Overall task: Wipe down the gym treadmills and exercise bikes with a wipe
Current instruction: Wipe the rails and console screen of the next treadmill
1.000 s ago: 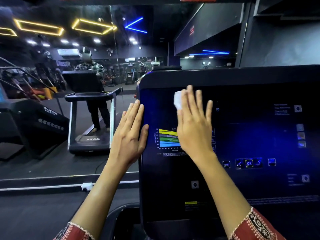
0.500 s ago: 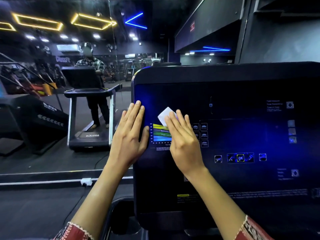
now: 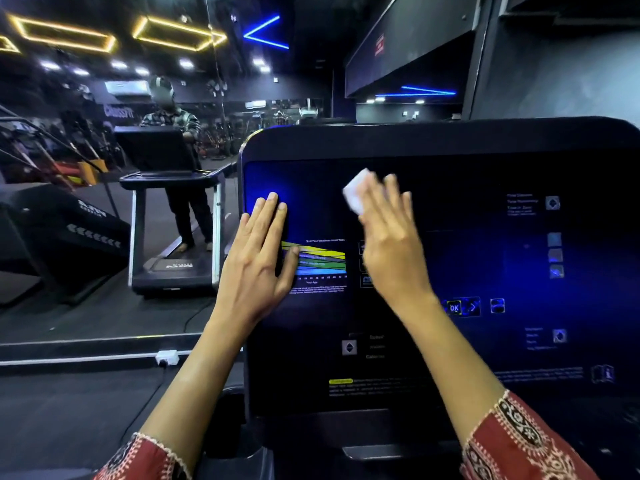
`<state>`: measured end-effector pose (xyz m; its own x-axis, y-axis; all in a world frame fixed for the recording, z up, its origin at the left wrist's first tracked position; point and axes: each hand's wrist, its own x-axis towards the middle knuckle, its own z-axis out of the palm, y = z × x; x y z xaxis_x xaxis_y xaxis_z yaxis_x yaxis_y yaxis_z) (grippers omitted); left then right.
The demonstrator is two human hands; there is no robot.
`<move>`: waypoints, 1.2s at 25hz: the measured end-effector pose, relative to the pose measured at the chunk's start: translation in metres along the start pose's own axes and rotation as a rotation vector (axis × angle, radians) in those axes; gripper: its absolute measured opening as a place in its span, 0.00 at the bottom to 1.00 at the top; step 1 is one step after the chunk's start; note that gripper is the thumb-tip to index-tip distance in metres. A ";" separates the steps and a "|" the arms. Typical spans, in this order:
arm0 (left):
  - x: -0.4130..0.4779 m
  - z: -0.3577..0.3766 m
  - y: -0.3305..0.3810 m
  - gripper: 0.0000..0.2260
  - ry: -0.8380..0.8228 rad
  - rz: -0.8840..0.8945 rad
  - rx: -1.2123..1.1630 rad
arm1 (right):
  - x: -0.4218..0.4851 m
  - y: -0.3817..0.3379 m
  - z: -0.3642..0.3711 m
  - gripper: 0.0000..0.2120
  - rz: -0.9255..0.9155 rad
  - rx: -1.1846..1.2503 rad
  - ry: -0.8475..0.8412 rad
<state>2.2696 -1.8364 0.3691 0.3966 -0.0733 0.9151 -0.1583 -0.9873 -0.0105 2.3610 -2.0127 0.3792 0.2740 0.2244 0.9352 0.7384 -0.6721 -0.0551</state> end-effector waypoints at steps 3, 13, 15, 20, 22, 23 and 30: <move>0.003 0.005 0.013 0.25 -0.018 0.020 -0.007 | 0.004 0.000 -0.006 0.23 0.192 0.033 0.020; 0.007 0.029 0.050 0.25 -0.034 0.043 -0.032 | -0.059 0.010 -0.021 0.22 -0.055 0.016 -0.080; 0.006 0.032 0.055 0.24 -0.028 0.033 -0.037 | -0.064 0.027 -0.026 0.21 -0.153 -0.025 -0.092; 0.009 0.036 0.063 0.25 -0.018 -0.005 -0.032 | 0.007 0.055 -0.033 0.25 0.313 0.100 -0.002; 0.011 0.040 0.067 0.25 -0.015 -0.025 -0.036 | 0.006 0.035 -0.024 0.23 0.074 0.103 -0.040; 0.011 0.041 0.068 0.26 -0.010 -0.033 -0.036 | -0.006 0.032 -0.022 0.22 -0.077 0.077 -0.073; 0.011 0.046 0.082 0.25 -0.019 -0.014 -0.015 | -0.015 0.075 -0.043 0.24 0.321 0.059 0.039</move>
<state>2.3027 -1.9241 0.3594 0.4160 -0.0619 0.9072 -0.1663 -0.9860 0.0090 2.3860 -2.0970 0.3757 0.4752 -0.0203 0.8797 0.6532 -0.6616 -0.3681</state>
